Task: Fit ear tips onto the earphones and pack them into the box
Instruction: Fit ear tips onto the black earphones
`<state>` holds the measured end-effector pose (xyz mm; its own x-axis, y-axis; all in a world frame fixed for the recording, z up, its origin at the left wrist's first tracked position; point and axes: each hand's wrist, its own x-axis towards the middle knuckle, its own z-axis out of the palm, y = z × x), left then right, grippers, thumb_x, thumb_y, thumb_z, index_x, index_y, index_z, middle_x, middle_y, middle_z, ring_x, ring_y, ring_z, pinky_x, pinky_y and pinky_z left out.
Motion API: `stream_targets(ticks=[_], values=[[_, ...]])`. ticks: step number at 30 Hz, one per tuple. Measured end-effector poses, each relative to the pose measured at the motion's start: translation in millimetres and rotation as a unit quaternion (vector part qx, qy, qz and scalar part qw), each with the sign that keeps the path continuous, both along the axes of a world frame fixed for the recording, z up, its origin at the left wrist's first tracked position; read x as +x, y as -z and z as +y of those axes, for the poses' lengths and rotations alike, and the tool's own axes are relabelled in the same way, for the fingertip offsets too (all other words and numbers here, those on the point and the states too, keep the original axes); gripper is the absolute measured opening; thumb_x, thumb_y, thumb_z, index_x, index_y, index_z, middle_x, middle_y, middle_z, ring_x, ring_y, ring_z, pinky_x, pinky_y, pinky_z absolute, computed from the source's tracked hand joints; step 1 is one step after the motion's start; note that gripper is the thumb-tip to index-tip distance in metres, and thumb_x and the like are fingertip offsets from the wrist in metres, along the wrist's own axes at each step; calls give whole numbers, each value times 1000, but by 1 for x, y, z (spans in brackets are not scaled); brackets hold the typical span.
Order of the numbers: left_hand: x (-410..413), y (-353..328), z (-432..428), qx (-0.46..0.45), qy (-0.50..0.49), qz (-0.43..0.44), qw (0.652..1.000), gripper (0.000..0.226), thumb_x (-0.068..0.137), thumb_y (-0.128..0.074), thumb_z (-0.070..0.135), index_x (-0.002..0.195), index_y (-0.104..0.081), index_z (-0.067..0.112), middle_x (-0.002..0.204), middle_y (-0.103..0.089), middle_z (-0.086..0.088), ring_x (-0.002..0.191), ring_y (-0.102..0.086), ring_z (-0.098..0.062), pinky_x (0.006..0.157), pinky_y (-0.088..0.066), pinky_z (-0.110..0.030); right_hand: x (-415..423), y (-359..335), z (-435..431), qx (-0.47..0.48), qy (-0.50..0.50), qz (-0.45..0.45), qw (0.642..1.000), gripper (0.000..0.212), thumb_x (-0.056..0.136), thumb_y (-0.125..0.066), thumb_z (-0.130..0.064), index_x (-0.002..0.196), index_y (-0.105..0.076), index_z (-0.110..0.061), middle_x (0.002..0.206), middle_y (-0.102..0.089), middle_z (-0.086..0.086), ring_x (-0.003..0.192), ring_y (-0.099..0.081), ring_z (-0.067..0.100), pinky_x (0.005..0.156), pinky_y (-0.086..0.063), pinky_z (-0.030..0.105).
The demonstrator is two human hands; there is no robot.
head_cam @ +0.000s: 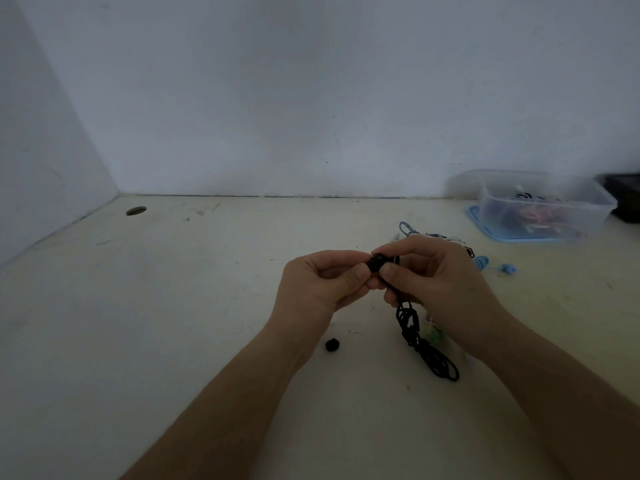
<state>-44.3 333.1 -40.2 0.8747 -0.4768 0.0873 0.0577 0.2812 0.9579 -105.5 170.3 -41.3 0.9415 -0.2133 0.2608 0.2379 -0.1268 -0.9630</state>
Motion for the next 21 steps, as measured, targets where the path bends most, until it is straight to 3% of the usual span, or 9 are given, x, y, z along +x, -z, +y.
stream_targets(ticks=[11, 17, 21], values=[[3, -1, 2, 9, 6, -5, 1000, 18, 73, -71, 9, 91, -75, 10, 85, -76, -16, 78, -74, -20, 70, -57, -22, -1, -3, 1, -7, 4, -4, 1000, 16, 89, -66, 0, 103, -71, -5, 77, -75, 13, 64, -71, 20, 63, -57, 25], [3, 2, 0, 16, -7, -19, 1000, 14, 85, -67, -4, 90, -74, 7, 81, -76, -15, 73, -74, -19, 68, -57, -21, 0, -1, 3, -76, 32, -28, 996, 16, 88, -69, -1, 98, -73, -13, 76, -75, 8, 63, -72, 24, 64, -61, 30], [5, 2, 0, 7, 3, -12, 1000, 14, 82, -69, 1, 94, -73, 6, 83, -76, -15, 75, -74, -19, 69, -57, -21, 0, -1, 3, -34, 29, -18, 999, 17, 88, -68, -1, 101, -72, -10, 76, -75, 11, 62, -71, 22, 62, -59, 26]])
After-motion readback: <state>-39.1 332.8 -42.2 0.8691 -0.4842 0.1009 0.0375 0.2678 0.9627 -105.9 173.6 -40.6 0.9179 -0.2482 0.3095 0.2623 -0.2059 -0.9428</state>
